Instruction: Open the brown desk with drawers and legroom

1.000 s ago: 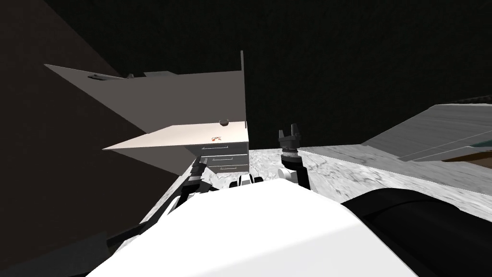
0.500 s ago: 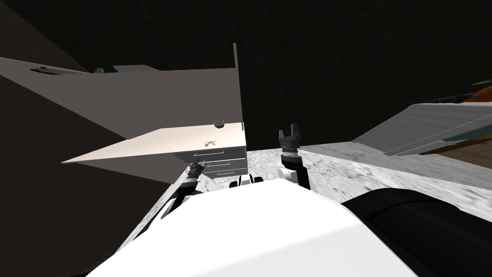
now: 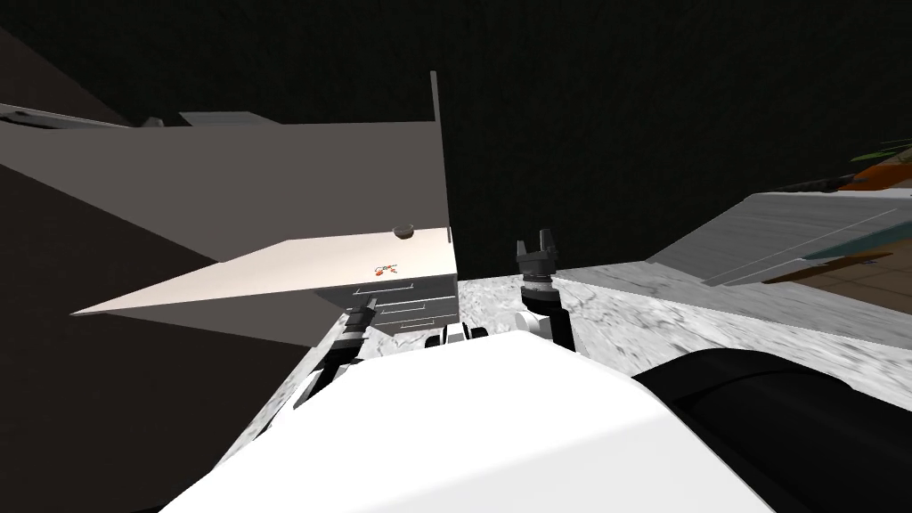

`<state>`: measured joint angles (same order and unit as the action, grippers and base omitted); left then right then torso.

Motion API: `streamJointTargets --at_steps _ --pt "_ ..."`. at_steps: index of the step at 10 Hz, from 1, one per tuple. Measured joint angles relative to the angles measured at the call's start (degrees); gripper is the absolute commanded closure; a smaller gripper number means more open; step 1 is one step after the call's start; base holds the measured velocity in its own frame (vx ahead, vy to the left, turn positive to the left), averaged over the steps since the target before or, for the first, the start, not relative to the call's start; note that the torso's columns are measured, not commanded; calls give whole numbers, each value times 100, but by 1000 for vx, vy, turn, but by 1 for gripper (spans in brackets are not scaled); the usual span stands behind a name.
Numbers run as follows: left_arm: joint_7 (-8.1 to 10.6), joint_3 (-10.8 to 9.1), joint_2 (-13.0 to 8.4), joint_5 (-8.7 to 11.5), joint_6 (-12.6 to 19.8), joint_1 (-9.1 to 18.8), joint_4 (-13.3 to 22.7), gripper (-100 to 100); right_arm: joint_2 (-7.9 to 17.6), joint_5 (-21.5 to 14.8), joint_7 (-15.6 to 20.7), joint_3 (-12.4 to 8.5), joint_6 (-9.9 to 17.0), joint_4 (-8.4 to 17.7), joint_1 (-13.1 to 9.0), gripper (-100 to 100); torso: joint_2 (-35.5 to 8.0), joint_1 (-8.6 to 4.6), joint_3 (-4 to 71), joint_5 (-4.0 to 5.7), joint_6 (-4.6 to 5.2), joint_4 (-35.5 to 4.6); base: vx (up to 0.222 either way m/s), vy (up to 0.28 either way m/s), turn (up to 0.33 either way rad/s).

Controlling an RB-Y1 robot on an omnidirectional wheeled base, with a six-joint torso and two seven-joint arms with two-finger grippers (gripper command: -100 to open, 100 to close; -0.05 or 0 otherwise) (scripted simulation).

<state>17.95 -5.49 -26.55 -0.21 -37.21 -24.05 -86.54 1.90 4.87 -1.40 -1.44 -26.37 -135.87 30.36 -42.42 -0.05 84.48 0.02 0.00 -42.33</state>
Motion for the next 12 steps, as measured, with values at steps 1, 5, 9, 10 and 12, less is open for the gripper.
streamJointTargets --at_steps 1,5,9,10,12 --pt "17 7 -21 -1 -22 -55 -40 100 0 0 0 0 0 0 -1 0 -17 -2 -8 0 -2 -3 -174 -6 60" --pt "90 22 -89 -1 -68 -239 -206 -100 0 0 0 0 0 1 -1 0 43 5 24 -2 3 11 -103 -12 15" --pt "145 -53 -183 38 87 -185 -278 -100 0 0 0 0 -1 -1 3 0 27 -2 18 1 0 8 147 -54 -26" --pt "149 -56 -185 39 94 -183 -282 -100 0 0 0 0 -1 -1 1 0 -20 14 -10 -4 -2 -4 126 -41 -11" --pt "206 -101 -264 66 170 -203 -373 100 0 0 0 0 0 0 1 0 -11 13 -6 -4 -1 -2 46 -14 0"
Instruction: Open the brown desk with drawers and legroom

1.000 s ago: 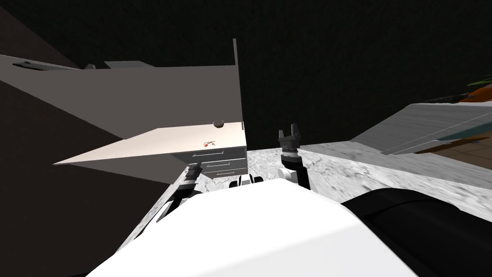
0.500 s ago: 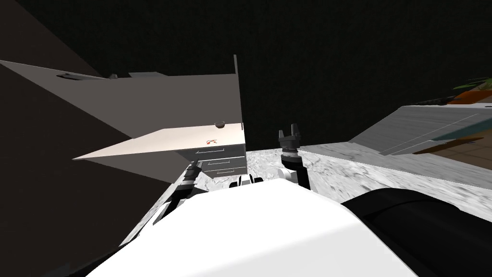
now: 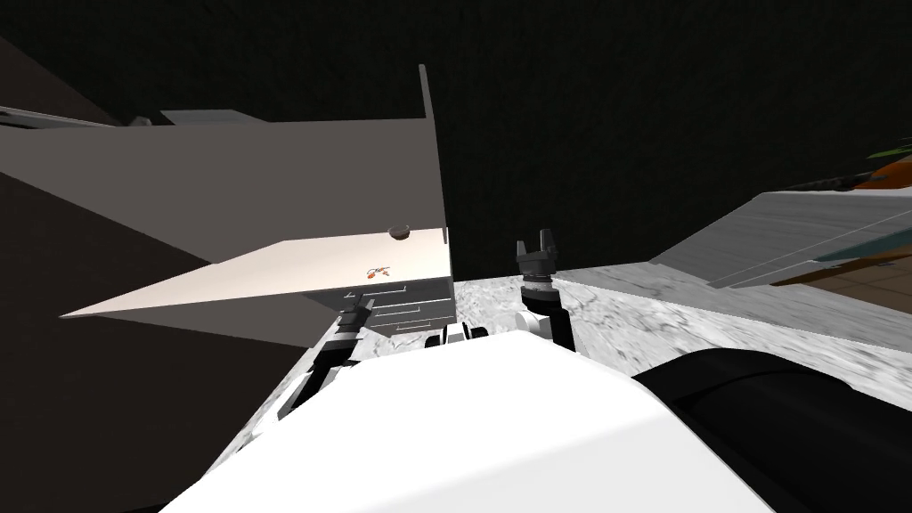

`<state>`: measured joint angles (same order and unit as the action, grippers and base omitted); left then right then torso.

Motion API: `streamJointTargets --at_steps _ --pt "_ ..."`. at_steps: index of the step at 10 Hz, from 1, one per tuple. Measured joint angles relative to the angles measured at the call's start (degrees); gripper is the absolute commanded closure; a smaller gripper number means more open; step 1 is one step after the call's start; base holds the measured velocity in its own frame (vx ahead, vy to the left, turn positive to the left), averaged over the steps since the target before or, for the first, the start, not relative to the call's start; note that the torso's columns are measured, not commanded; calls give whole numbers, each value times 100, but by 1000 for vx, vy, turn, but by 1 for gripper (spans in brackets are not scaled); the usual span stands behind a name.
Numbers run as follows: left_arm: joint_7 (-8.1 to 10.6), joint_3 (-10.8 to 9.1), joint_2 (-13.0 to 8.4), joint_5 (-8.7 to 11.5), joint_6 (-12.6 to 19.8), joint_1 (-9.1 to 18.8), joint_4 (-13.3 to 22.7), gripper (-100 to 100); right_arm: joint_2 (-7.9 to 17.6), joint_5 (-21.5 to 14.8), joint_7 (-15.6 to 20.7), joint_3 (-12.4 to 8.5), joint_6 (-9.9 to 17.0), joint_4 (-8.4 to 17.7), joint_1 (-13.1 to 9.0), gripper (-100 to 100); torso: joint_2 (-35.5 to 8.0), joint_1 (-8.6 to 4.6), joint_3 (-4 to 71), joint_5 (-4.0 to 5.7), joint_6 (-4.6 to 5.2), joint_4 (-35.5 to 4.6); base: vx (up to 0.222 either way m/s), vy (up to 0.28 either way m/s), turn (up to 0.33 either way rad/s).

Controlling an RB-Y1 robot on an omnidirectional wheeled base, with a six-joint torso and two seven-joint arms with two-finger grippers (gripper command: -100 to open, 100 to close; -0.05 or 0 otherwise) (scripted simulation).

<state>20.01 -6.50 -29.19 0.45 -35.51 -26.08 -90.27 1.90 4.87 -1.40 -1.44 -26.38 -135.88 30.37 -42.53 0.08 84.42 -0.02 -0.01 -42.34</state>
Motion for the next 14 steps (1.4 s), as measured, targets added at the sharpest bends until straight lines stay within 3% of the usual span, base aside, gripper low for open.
streamJointTargets --at_steps 5,6,12,13,14 --pt "84 8 -100 -2 -83 -234 -210 100 0 0 0 0 1 1 -3 0 17 -8 9 2 1 3 -152 -2 59" --pt "87 9 -101 -3 -88 -242 -214 -100 0 0 0 0 1 1 -2 0 61 -11 35 3 4 15 59 35 -67" --pt "107 -39 -134 42 72 -84 -78 -100 0 0 0 0 0 0 1 0 4 -20 -1 7 1 -2 133 24 -30" --pt "121 -45 -143 46 86 -85 -87 100 0 0 0 0 0 0 0 0 1 -14 1 4 0 0 13 -1 0" --pt "120 -44 -142 45 84 -84 -86 100 0 0 0 0 0 0 -1 0 -2 -8 -2 2 0 -1 -90 16 69"
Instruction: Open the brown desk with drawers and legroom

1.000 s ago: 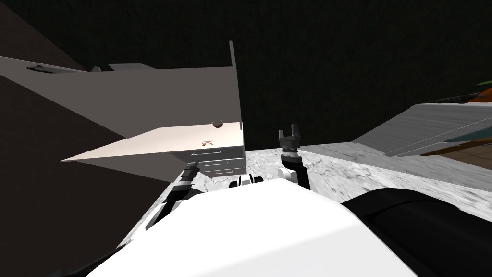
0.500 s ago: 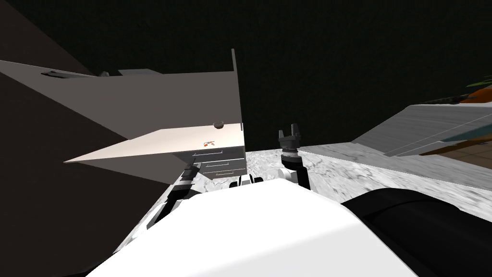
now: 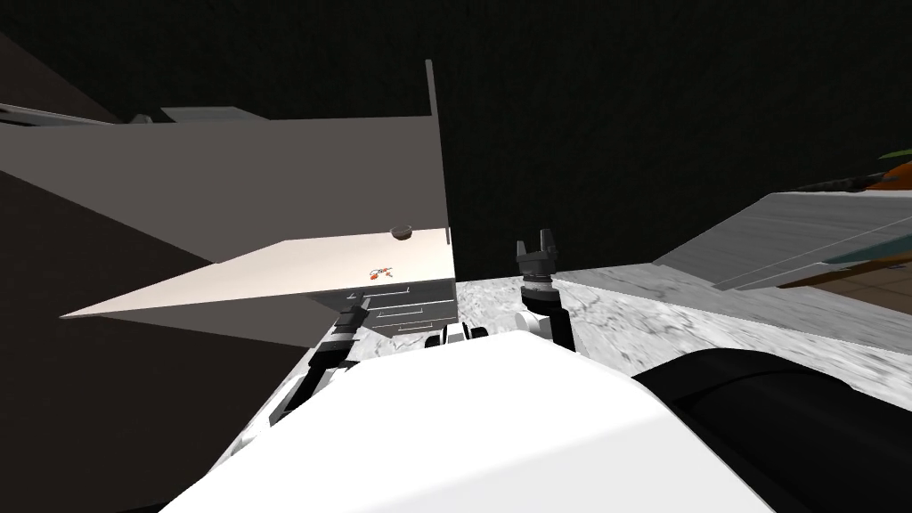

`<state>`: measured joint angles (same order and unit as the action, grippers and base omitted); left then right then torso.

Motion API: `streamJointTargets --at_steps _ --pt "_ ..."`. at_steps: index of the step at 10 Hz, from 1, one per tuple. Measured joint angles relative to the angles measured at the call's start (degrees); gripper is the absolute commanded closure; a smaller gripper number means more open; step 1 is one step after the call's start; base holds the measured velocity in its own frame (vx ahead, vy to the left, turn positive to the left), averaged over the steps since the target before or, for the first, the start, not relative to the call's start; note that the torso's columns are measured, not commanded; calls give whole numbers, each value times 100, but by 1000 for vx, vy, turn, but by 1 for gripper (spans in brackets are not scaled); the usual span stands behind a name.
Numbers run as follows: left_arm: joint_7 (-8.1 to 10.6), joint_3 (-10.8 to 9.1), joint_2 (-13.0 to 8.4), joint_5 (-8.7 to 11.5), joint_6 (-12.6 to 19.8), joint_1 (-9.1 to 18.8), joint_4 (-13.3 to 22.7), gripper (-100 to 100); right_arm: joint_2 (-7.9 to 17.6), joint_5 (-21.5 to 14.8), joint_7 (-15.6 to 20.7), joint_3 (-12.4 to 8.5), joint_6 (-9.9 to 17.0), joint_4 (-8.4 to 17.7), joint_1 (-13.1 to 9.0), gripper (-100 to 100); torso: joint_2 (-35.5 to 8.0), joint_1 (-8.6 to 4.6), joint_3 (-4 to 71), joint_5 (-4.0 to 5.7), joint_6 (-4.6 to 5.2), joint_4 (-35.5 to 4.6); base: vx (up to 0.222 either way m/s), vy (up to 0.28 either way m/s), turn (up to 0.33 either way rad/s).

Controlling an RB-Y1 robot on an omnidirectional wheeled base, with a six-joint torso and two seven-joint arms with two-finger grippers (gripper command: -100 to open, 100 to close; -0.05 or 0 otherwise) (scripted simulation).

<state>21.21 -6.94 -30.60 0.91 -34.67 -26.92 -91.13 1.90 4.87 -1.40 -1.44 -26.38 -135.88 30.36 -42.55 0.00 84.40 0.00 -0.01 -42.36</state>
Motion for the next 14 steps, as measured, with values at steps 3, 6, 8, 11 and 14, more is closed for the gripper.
streamJointTargets --at_steps 3,6,8,11,14 --pt "57 12 -65 0 -66 -150 -127 100 0 0 0 0 1 1 -3 0 -6 -9 -5 3 0 -4 -193 -8 65" --pt "58 14 -52 -3 -78 -176 -133 -100 0 0 0 0 0 0 1 0 101 0 61 -1 5 28 35 -12 -40" --pt "4 23 4 -11 -35 -56 -16 -100 0 0 0 0 -1 -1 3 0 69 3 45 -1 1 21 173 -8 -49" --pt "24 -16 -46 15 14 6 27 -100 0 0 0 0 0 0 1 0 1 -14 -2 4 0 -2 89 -31 -8" --pt "55 -16 -73 20 19 -48 -29 100 0 0 0 0 0 0 -1 0 -30 1 -14 4 -6 -9 -94 -1 48"
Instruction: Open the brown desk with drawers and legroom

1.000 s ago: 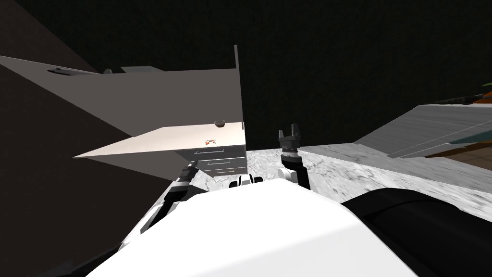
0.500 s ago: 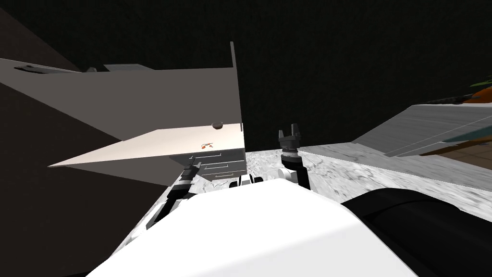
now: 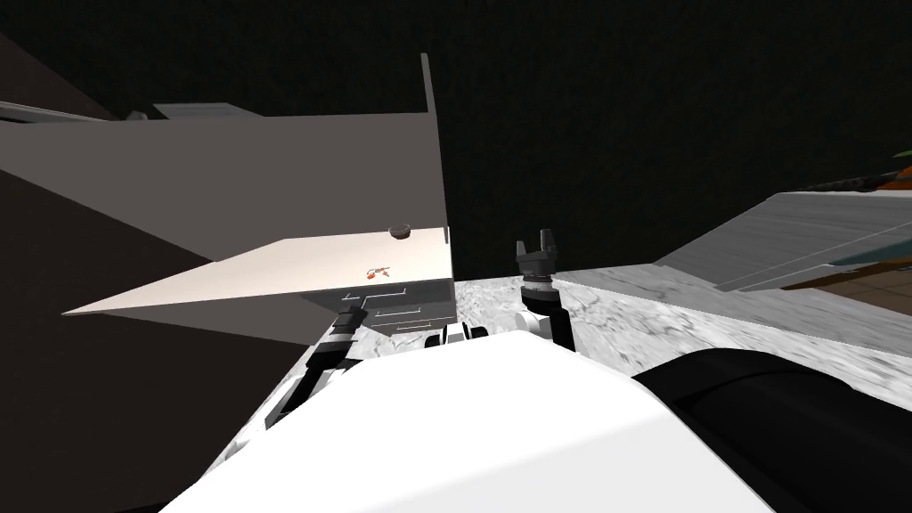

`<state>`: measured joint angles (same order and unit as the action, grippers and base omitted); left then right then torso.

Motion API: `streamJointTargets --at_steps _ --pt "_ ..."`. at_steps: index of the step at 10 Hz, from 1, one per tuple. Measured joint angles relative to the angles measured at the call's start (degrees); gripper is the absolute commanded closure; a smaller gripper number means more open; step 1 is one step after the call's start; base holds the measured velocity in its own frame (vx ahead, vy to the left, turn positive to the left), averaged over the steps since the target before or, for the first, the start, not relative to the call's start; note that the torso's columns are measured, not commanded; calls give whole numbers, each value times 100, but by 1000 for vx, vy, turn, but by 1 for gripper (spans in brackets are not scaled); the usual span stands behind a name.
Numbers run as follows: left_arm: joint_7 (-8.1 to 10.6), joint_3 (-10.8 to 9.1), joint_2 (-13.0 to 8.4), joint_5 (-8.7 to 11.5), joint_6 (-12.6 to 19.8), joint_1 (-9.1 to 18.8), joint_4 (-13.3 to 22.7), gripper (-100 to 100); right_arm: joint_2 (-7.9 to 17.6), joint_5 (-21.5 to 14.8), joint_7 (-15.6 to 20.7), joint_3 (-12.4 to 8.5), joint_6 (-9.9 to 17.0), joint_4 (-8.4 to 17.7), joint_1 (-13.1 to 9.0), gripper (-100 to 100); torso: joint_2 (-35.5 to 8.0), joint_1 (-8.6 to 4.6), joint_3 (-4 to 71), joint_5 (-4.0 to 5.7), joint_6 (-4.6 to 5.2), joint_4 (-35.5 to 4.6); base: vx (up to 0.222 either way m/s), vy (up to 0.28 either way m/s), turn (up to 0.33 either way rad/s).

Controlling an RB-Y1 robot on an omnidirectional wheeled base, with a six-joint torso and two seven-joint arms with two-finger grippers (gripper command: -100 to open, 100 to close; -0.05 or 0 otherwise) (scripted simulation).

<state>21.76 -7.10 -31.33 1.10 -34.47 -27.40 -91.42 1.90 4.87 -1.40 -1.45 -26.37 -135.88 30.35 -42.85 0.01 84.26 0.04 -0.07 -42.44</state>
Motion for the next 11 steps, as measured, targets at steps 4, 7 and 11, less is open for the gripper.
streamJointTargets --at_steps 4,7,11 --pt "67 50 -63 -14 -107 -196 -98 100 0 0 0 0 0 0 -1 0 52 -13 35 11 -1 11 -170 7 58" --pt "105 83 -107 -36 -220 -390 -231 100 0 0 0 0 0 0 -1 0 39 -6 22 7 1 4 -169 15 55" --pt "193 60 -226 -21 -280 -598 -408 -100 0 0 0 0 0 0 1 0 73 -7 39 1 4 16 -84 6 69"
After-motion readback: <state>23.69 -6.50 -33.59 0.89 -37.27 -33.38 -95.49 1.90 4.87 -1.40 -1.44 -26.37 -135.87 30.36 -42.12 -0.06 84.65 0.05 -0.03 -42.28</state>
